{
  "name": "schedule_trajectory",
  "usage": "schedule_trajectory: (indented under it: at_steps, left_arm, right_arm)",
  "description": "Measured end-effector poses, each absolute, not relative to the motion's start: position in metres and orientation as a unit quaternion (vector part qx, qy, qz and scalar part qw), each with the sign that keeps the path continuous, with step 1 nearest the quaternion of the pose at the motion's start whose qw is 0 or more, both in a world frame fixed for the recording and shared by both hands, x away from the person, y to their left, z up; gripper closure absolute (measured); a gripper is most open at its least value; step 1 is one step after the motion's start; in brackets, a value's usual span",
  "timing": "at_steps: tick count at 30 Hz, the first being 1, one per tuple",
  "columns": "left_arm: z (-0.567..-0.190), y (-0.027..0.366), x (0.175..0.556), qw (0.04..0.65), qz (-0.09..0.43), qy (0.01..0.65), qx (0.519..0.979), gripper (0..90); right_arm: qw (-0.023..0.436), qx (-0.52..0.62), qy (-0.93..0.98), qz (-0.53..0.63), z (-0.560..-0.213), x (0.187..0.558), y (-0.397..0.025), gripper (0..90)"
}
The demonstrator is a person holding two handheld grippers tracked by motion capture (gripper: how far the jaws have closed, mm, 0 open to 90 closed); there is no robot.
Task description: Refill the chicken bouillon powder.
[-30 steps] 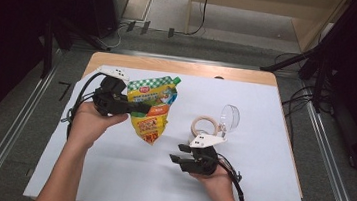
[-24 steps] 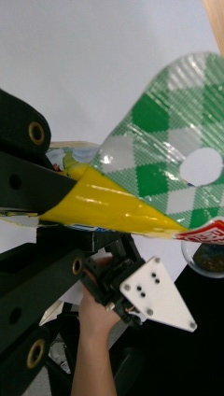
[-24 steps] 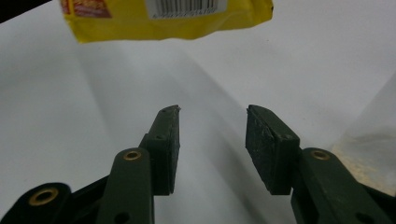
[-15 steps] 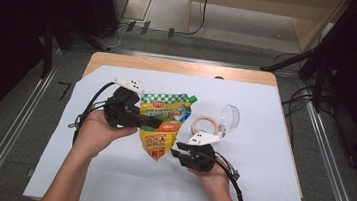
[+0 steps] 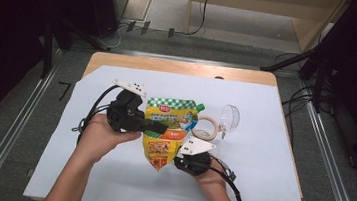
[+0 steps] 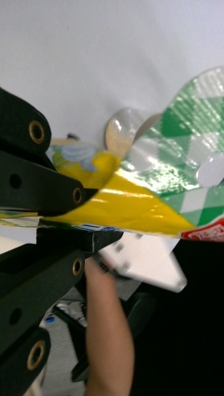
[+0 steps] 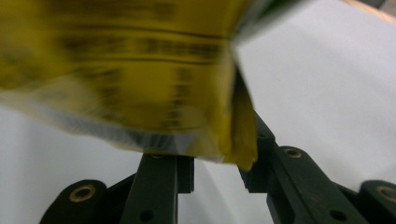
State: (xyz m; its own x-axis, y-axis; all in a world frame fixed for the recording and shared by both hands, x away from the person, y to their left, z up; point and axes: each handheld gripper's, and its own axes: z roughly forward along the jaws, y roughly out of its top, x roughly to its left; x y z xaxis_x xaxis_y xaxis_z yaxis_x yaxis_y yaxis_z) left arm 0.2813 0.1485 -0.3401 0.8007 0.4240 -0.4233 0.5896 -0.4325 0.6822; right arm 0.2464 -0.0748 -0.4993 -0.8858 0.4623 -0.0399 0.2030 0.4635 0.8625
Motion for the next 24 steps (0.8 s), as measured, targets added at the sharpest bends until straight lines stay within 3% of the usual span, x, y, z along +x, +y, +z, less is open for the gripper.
schedule_trajectory:
  at_steps: [5,8,24]
  left_arm:
    - [-0.343,0.149,0.283,0.447,-0.092,0.312,0.833,89.1]
    - [-0.343,0.145,0.282,0.451,-0.073,0.318,0.831,87.3]
    - [-0.353,0.128,0.282,0.448,-0.048,0.327,0.831,76.8]
  right_arm:
    - [0.142,0.174,0.852,0.473,-0.496,0.236,-0.067,71.3]
    - [0.115,0.179,0.85,0.483,-0.495,0.233,-0.065,71.3]
    - [0.087,0.175,0.847,0.495,-0.486,0.222,-0.06,72.7]
